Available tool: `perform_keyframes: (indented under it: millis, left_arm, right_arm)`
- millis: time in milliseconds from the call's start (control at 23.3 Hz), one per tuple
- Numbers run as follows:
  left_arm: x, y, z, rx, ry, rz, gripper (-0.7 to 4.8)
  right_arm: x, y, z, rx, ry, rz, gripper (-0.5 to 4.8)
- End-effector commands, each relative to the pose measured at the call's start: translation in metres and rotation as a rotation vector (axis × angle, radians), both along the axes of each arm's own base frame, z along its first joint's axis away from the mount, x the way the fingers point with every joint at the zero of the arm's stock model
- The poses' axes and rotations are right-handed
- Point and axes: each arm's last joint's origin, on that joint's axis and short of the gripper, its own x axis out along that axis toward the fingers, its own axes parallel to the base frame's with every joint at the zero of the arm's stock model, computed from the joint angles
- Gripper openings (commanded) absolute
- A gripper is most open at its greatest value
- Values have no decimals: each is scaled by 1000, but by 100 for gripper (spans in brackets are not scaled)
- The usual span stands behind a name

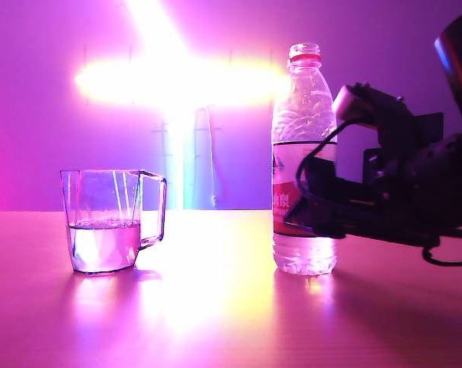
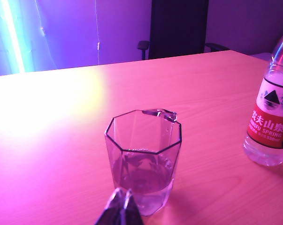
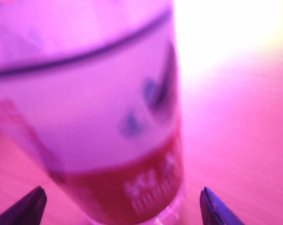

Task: Pick up the mineral water bottle on the table and pour water into the mug until it's half full.

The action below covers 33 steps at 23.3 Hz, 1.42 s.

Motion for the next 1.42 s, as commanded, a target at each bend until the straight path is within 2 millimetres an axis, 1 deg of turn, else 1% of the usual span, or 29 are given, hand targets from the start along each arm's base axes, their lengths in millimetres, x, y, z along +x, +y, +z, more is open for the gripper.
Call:
perform_keyframes:
  millis: [43,215,301,516,602,645,688,903,1032,1075,1161,1247,1419]
  left_arm:
    - [0,0,2,-6,-7,2,-2]
    - [1,4,2,-6,-7,37,-2]
    - [3,9,2,-6,-7,94,-2]
    - [6,18,2,-5,-7,197,-2]
    - [7,23,2,-5,-8,247,-2]
    - [8,28,2,-5,-8,298,-2]
    - [8,33,2,-5,-8,345,-2]
    - [8,40,2,-4,-8,419,-2]
    - [8,41,2,-4,-8,426,-2]
    - [8,41,2,-4,-8,426,-2]
    - [8,40,2,-4,-8,425,-2]
    - [8,40,2,-4,-8,425,-2]
    - [8,40,2,-4,-8,425,-2]
  right_arm:
    - [-6,-4,6,61,-16,-9,479]
    - [-19,-12,11,90,-32,-14,479]
    - [-25,-17,15,95,-29,-17,479]
    - [-32,-21,24,113,-13,-10,475]
    - [-35,-23,30,124,-20,-5,445]
    - [-39,-25,36,143,-23,-7,416]
    - [-42,-28,40,146,-28,-7,365]
    - [-51,-33,49,152,-28,7,238]
    - [-57,-37,54,156,-35,7,100]
    - [-59,-38,55,158,-38,7,67]
    - [-62,-41,59,167,-51,8,17]
    - [-65,-43,62,175,-63,9,-7]
    - [-71,-49,71,205,-126,-49,-6]
